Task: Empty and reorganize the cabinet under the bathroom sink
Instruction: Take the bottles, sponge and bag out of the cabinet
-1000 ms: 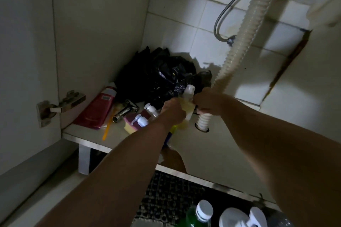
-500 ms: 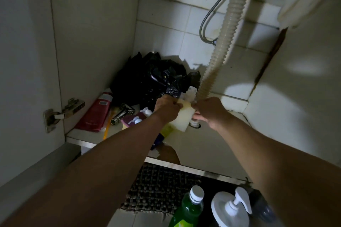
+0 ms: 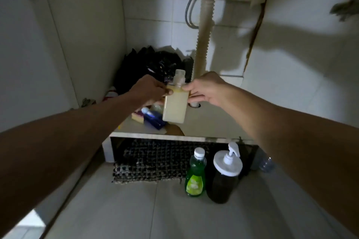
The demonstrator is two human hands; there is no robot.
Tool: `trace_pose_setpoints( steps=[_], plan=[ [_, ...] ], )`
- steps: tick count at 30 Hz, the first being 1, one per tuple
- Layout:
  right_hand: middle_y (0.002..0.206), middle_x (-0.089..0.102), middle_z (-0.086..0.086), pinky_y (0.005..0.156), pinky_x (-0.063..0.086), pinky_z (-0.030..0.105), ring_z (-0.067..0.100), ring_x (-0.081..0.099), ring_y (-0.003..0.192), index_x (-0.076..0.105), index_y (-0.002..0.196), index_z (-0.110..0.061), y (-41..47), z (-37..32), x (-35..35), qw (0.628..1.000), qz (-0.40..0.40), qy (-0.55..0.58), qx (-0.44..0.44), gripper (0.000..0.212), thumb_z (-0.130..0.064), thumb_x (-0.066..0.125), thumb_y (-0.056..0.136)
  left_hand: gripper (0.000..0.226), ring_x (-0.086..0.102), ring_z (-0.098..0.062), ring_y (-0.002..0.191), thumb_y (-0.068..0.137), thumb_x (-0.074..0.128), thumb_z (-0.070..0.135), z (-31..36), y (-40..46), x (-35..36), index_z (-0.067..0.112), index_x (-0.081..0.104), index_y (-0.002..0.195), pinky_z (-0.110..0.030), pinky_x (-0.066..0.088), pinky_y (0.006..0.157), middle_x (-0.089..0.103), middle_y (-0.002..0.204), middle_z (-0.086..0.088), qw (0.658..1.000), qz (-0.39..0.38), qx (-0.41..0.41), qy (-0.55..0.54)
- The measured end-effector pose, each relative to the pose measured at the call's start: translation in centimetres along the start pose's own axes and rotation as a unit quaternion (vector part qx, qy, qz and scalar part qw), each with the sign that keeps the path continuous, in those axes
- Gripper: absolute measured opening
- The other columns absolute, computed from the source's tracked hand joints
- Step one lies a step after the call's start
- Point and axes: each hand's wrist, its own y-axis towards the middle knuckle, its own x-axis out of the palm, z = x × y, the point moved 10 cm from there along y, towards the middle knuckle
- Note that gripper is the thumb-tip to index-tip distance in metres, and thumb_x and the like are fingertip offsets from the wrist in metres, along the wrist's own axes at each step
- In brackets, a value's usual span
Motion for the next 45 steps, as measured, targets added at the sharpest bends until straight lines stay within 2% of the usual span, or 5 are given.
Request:
trace_pose_setpoints(
  steps=[27, 30, 36, 41, 45],
  plan=[
    [0.086, 0.077, 0.007, 0.081, 0.062, 0.043, 0.024, 0.075, 0.08, 0.074, 0.073, -0.025, -7.7, 26.9, 6.5, 0.984, 0.068, -0.107, 0.127, 0.013, -0.014, 0.078, 0.078, 0.019, 0.049, -0.007, 0.042, 0.071, 0.084, 0.024, -22.2, -12.0, 11.4, 0.009, 0.075, 0.064, -0.026, 0.049, 0.059, 0.059, 0.049, 0.004, 0.972, -0.078, -0.114, 0.189],
    [0.098, 0.077, 0.008, 0.086, 0.061, 0.036, 0.02, 0.074, 0.086, 0.078, 0.097, -0.016, -7.7, 27.2, 6.5, 0.981, 0.047, -0.148, 0.117, 0.019, -0.01, 0.078, 0.079, 0.028, 0.037, 0.0, 0.032, 0.071, 0.084, 0.025, -22.4, -11.9, 12.4, 0.008, 0.069, 0.056, -0.023, 0.039, 0.053, 0.05, 0.042, 0.007, 0.963, -0.121, -0.105, 0.215],
    [0.074, 0.051, 0.003, 0.055, 0.043, 0.025, 0.015, 0.052, 0.064, 0.052, 0.073, -0.01, -6.8, 23.4, 6.9, 0.923, -0.067, -0.364, 0.106, 0.022, -0.001, 0.055, 0.092, 0.03, 0.07, -0.022, 0.094, 0.076, 0.082, 0.013, -20.5, -11.6, 12.7, 0.004, 0.074, 0.104, -0.033, 0.057, 0.085, 0.073, 0.104, -0.013, 0.898, -0.306, -0.109, 0.296],
    [0.074, 0.074, 0.019, 0.064, 0.064, 0.039, 0.027, 0.075, 0.062, 0.07, 0.091, 0.007, -4.2, 15.3, 6.4, 0.929, -0.085, -0.348, 0.095, 0.009, 0.001, 0.065, 0.086, 0.011, 0.061, -0.025, 0.059, 0.087, 0.06, 0.004, -16.3, -7.7, 6.2, -0.002, 0.069, 0.083, -0.033, 0.058, 0.062, 0.066, 0.072, -0.018, 0.939, -0.181, -0.157, 0.246],
    [0.079, 0.075, 0.021, 0.068, 0.064, 0.041, 0.028, 0.076, 0.069, 0.071, 0.096, 0.004, -0.1, 7.8, 6.0, 0.956, -0.049, -0.288, 0.022, 0.013, -0.001, 0.063, 0.087, 0.027, 0.072, -0.032, 0.072, 0.091, 0.06, 0.022, -13.5, -3.6, 0.3, -0.002, 0.069, 0.099, -0.04, 0.062, 0.069, 0.073, 0.084, -0.019, 0.976, -0.002, -0.152, 0.158]
  ],
)
